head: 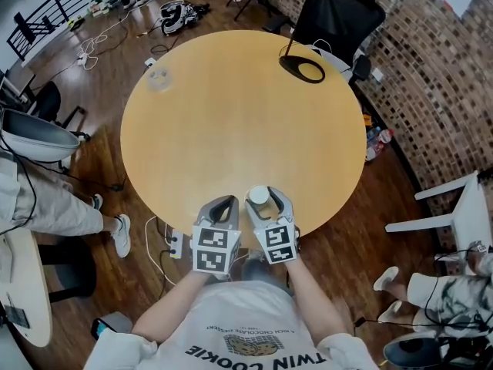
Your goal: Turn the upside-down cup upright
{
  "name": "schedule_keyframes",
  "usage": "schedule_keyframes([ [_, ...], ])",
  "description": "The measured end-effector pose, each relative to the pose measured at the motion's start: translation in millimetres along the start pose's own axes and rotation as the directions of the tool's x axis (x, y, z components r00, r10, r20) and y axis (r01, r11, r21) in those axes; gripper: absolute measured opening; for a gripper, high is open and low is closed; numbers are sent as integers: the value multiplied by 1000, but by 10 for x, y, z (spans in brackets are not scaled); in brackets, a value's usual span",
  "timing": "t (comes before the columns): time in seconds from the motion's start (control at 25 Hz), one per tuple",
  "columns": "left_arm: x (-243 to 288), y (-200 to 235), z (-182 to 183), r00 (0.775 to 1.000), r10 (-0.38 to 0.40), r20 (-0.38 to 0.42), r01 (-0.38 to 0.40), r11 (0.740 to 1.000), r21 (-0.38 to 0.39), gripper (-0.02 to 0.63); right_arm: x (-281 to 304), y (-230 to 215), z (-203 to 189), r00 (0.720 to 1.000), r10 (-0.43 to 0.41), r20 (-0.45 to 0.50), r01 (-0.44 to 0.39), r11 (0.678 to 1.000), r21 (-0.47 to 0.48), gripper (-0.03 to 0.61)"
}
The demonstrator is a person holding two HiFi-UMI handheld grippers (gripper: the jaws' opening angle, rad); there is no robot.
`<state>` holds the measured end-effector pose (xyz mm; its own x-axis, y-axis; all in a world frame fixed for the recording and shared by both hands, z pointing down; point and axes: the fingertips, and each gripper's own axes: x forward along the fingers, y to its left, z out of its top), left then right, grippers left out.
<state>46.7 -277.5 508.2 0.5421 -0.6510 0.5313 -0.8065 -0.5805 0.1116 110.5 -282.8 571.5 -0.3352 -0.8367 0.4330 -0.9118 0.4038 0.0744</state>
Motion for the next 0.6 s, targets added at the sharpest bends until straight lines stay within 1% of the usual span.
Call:
schedule_keyframes([
  [0.16, -60, -31, 19, 1000, -6, 5, 6, 1000, 1, 6, -85, -12, 73, 1000, 1, 6, -2, 999, 40, 273],
  [0.32, -156, -61, 28, 1000, -21, 20, 21, 1000, -4, 6, -238, -47, 279, 999, -27, 37, 25, 999, 42, 273],
  [0.44, -263, -84, 8, 998, -48, 38, 48, 999, -1, 6, -389, -35, 446, 997, -64, 47, 61, 996, 63, 273],
  [0.6, -443, -143, -56, 993, -100, 59, 99, 995, 14, 6, -612, 136, 570, 994, -95, 52, 88, 989, 118, 265],
])
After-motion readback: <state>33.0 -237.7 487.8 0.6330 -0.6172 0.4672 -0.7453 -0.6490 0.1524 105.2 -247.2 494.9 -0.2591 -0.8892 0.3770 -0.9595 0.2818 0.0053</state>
